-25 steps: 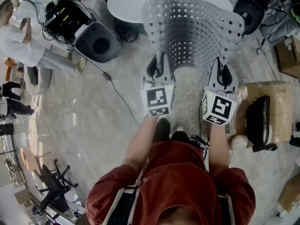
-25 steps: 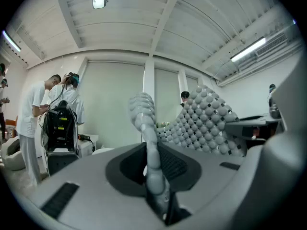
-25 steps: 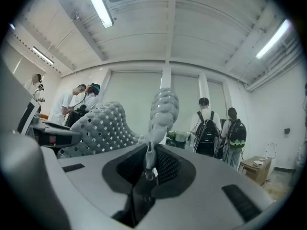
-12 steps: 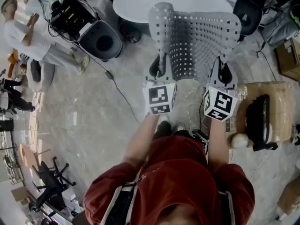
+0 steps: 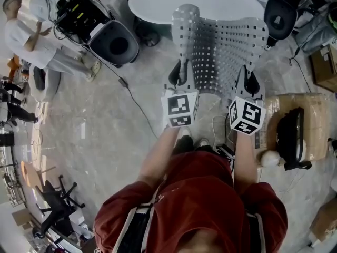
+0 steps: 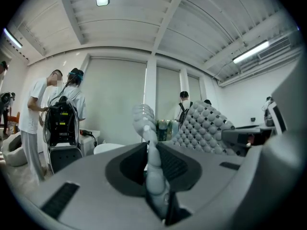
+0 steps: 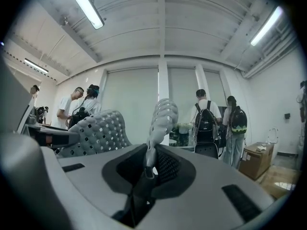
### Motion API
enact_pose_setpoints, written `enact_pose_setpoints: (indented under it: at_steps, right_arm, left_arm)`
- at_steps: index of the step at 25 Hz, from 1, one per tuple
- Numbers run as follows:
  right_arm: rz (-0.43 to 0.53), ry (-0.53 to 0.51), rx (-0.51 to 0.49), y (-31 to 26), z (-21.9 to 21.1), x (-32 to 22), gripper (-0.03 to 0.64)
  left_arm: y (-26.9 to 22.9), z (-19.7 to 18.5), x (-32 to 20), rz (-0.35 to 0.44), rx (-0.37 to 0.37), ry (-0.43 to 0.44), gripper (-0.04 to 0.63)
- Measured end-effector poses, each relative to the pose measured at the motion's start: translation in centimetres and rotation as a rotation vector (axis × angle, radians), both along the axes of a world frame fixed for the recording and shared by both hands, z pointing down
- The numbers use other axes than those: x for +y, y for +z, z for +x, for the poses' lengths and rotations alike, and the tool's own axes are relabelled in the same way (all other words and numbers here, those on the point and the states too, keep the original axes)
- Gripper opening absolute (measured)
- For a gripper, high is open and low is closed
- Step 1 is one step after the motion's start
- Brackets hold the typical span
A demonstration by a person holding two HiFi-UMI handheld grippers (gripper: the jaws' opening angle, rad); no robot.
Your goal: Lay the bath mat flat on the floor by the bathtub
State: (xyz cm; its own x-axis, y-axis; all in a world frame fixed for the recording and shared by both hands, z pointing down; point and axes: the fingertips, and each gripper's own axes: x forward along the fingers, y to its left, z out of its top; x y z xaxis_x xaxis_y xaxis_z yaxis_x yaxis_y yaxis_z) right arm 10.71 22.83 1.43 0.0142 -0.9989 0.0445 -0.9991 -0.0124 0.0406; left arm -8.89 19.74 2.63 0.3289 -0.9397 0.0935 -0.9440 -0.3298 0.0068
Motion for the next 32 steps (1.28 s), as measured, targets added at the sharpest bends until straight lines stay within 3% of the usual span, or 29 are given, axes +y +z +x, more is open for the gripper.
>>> enact_pose_setpoints:
  at_steps: [18, 32]
  right_arm:
    - [-0.014, 0.066, 0.018, 0.4, -4.5, -6.0, 0.051]
    - [-0.060, 0.091, -0.024, 3.4, 1.1, -12.4, 0.051]
  left_arm:
    - [0.6, -5.5, -7.0, -0.008, 0.043, 0.042, 0.063]
    - [2.4, -0.3, -13.7, -0.043, 0.007, 0.059, 0.063]
